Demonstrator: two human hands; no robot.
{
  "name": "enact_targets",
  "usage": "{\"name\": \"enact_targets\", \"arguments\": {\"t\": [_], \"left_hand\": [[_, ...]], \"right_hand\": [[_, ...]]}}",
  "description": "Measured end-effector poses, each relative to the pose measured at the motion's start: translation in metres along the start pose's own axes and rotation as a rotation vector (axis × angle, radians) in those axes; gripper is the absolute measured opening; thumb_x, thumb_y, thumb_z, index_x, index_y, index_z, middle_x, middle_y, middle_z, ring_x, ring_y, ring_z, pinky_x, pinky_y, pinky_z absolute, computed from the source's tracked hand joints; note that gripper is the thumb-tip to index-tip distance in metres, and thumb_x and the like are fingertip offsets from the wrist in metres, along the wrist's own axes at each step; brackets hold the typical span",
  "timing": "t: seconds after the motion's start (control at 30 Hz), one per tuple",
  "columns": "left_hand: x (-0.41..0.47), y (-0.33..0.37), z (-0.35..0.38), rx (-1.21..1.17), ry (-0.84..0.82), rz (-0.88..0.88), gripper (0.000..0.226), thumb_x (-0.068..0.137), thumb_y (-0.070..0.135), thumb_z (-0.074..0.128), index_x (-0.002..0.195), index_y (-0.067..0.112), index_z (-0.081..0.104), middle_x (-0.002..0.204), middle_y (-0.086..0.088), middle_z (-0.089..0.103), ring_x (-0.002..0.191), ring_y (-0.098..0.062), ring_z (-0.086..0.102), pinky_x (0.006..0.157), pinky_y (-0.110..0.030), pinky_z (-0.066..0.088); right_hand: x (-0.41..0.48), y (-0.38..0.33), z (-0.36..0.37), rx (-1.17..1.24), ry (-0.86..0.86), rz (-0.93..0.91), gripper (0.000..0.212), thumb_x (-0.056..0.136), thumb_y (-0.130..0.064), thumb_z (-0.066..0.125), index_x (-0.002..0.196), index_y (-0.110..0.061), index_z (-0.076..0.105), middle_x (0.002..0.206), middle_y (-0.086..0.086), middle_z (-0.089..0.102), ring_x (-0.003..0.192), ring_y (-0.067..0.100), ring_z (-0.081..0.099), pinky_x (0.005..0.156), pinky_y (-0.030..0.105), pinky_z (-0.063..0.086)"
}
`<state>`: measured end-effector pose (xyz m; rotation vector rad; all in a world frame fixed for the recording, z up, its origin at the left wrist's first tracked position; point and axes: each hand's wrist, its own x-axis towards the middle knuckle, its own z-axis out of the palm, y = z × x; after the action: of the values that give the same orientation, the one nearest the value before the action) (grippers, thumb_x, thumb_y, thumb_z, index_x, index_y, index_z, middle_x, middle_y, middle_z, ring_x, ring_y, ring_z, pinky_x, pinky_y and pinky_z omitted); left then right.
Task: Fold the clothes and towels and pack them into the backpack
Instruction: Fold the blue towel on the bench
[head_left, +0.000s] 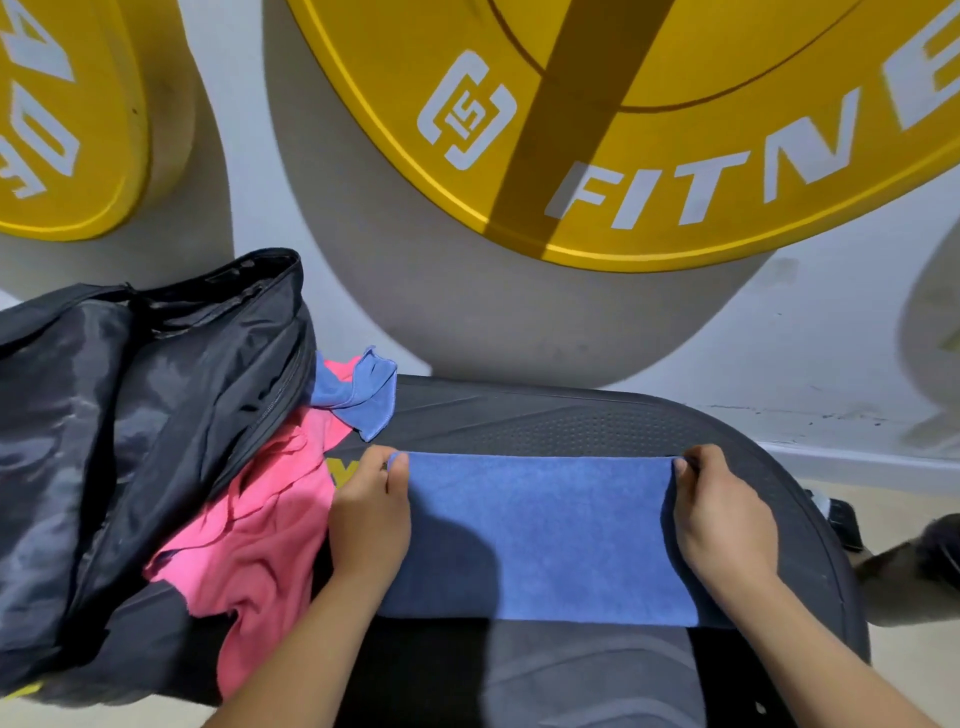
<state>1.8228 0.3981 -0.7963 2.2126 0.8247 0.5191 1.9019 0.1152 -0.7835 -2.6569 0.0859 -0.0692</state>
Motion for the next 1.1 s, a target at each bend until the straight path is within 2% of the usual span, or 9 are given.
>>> {"name": "enact_targets", "arguments": {"t": [0.13, 0.33, 0.57, 0.7, 0.77, 0.83, 0.93, 1.03, 1.1], "left_hand": [[-0.002, -0.002, 0.006, 0.208, 0.038, 0.082, 0.019, 0.097, 0.025, 0.049, 0.094, 0.011, 0.062, 0.082, -0.013, 0.065, 0.082, -0.037, 0.058, 0.06, -0.035, 0.033], [-0.001, 0.001, 0.01, 0.366, 0.022, 0.114, 0.019, 0.095, 0.03, 0.052, 0.1, 0.015, 0.064, 0.083, -0.013, 0.064, 0.09, -0.038, 0.056, 0.06, -0.034, 0.033], [0.01, 0.003, 0.006, 0.316, -0.022, -0.021, 0.013, 0.089, 0.027, 0.059, 0.1, 0.019, 0.059, 0.09, -0.012, 0.064, 0.093, -0.036, 0.055, 0.064, -0.039, 0.042], [-0.012, 0.021, 0.012, 0.379, 0.043, 0.415, 0.027, 0.081, 0.016, 0.056, 0.106, 0.013, 0.065, 0.101, -0.012, 0.06, 0.089, -0.036, 0.057, 0.075, -0.045, 0.048], [-0.033, 0.022, 0.026, 0.464, -0.098, 0.522, 0.038, 0.083, 0.034, 0.046, 0.108, 0.016, 0.068, 0.116, -0.01, 0.062, 0.101, -0.032, 0.062, 0.083, -0.043, 0.051], [-0.047, 0.018, 0.038, 0.574, -0.232, 0.444, 0.052, 0.083, 0.049, 0.037, 0.122, 0.023, 0.062, 0.134, -0.01, 0.055, 0.122, -0.029, 0.054, 0.094, -0.049, 0.046], [-0.052, 0.013, 0.043, 0.67, -0.295, 0.401, 0.06, 0.085, 0.055, 0.029, 0.138, 0.031, 0.047, 0.148, -0.007, 0.04, 0.137, -0.025, 0.038, 0.104, -0.055, 0.033], [-0.051, 0.014, 0.045, 0.697, -0.303, 0.4, 0.064, 0.086, 0.056, 0.023, 0.144, 0.033, 0.037, 0.154, -0.005, 0.031, 0.142, -0.024, 0.028, 0.109, -0.055, 0.024], [-0.051, 0.015, 0.044, 0.695, -0.305, 0.391, 0.063, 0.086, 0.055, 0.026, 0.142, 0.032, 0.041, 0.152, -0.006, 0.035, 0.14, -0.025, 0.032, 0.107, -0.056, 0.028]], "right_hand": [[0.004, -0.001, 0.003, -0.084, -0.018, -0.029, 0.024, 0.101, -0.034, 0.028, 0.093, -0.016, 0.042, 0.072, 0.004, 0.054, 0.065, 0.03, 0.046, 0.058, 0.036, 0.033], [0.007, -0.002, 0.001, -0.149, -0.05, -0.025, 0.025, 0.102, -0.031, 0.03, 0.093, -0.013, 0.045, 0.07, 0.001, 0.044, 0.065, 0.029, 0.041, 0.058, 0.036, 0.032], [0.016, -0.002, 0.001, -0.186, -0.092, -0.02, 0.029, 0.1, -0.035, 0.033, 0.104, -0.012, 0.051, 0.091, 0.015, 0.065, 0.08, 0.036, 0.057, 0.062, 0.035, 0.033], [0.019, -0.002, -0.001, -0.206, -0.134, -0.01, 0.03, 0.101, -0.037, 0.031, 0.107, -0.013, 0.049, 0.094, 0.015, 0.065, 0.082, 0.035, 0.056, 0.062, 0.035, 0.034], [0.02, -0.002, 0.0, -0.214, -0.145, -0.009, 0.03, 0.101, -0.037, 0.031, 0.108, -0.014, 0.049, 0.095, 0.014, 0.065, 0.08, 0.034, 0.054, 0.062, 0.035, 0.035], [0.021, -0.001, 0.0, -0.203, -0.16, 0.009, 0.029, 0.1, -0.038, 0.033, 0.107, -0.014, 0.048, 0.095, 0.015, 0.065, 0.077, 0.032, 0.051, 0.063, 0.035, 0.036], [0.016, -0.006, -0.005, -0.133, -0.095, 0.08, 0.026, 0.096, -0.037, 0.043, 0.107, -0.015, 0.049, 0.102, 0.015, 0.06, 0.084, 0.035, 0.053, 0.067, 0.038, 0.041], [-0.006, -0.027, -0.004, -0.147, 0.202, -0.157, 0.035, 0.085, -0.026, 0.058, 0.117, -0.012, 0.055, 0.112, 0.017, 0.053, 0.1, 0.038, 0.052, 0.075, 0.045, 0.047], [-0.033, -0.054, 0.011, -0.073, 0.16, -0.394, 0.041, 0.084, -0.028, 0.054, 0.123, -0.015, 0.057, 0.124, 0.013, 0.053, 0.115, 0.034, 0.051, 0.083, 0.044, 0.048]]}}
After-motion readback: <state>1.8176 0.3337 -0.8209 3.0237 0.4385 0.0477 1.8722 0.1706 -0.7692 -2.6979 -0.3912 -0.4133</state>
